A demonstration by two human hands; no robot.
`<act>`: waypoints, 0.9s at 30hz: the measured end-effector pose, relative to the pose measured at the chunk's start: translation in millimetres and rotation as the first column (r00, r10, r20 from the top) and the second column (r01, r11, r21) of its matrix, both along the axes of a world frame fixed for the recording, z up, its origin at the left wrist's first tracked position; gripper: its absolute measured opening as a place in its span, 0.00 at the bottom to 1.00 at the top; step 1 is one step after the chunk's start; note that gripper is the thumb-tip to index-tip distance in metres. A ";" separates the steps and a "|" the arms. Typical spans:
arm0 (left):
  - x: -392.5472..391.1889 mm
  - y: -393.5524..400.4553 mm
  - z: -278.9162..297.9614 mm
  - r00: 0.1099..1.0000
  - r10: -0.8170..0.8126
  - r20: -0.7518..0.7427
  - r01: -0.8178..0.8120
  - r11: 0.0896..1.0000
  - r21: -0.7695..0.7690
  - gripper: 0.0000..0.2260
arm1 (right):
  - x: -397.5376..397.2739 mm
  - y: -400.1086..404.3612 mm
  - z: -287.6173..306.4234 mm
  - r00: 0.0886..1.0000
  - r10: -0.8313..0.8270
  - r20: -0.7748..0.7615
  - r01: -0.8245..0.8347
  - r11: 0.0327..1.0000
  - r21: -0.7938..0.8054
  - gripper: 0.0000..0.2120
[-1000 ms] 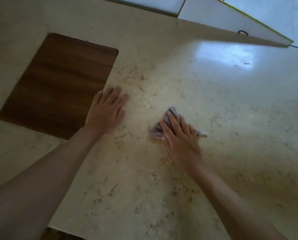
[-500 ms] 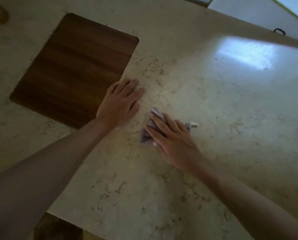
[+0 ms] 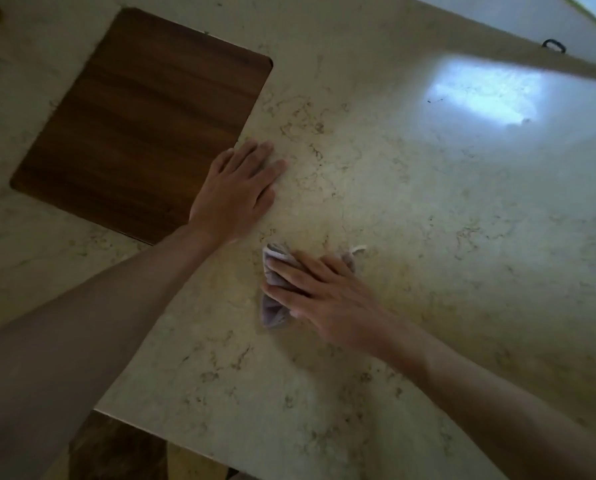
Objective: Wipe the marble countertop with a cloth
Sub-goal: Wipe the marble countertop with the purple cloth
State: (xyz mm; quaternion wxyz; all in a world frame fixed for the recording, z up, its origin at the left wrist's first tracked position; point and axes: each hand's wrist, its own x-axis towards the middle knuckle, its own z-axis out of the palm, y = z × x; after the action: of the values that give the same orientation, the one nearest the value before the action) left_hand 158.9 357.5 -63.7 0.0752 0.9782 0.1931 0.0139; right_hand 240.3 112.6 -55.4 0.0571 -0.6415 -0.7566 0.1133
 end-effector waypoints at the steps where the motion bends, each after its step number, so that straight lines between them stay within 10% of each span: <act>1: -0.3 -0.3 0.0 1.000 0.000 -0.001 0.000 1.000 0.000 0.21 | 11.1 2.4 4.0 0.998 0.065 0.005 -0.065 0.998 -0.003 0.23; 9: 0.5 -2.8 -0.2 1.000 0.012 0.009 -0.012 1.000 -0.011 0.21 | 153.0 -21.7 10.8 0.743 -0.666 0.060 0.667 0.745 0.007 0.23; 18: 0.6 -4.7 -4.1 0.998 0.023 0.060 -0.023 1.000 0.004 0.20 | -24.7 -99.8 -9.5 0.848 -0.530 0.008 0.528 0.845 0.081 0.22; 24: -23.7 -29.5 7.5 0.962 0.207 0.176 -0.187 0.974 -0.124 0.16 | 67.1 -143.3 -1.9 0.070 -0.994 0.087 0.997 0.072 0.017 0.23; 27: -76.3 -64.9 15.6 0.929 0.300 0.215 -0.252 0.942 -0.222 0.17 | 37.4 -95.7 2.7 0.101 -0.994 0.032 0.995 0.101 -0.011 0.27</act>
State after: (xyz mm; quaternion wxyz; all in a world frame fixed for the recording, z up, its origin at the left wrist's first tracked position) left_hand 82.5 292.6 -48.1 0.1891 0.9200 0.3189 0.1268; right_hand 277.7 17.0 -52.7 0.1025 -0.9848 -0.1301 0.0519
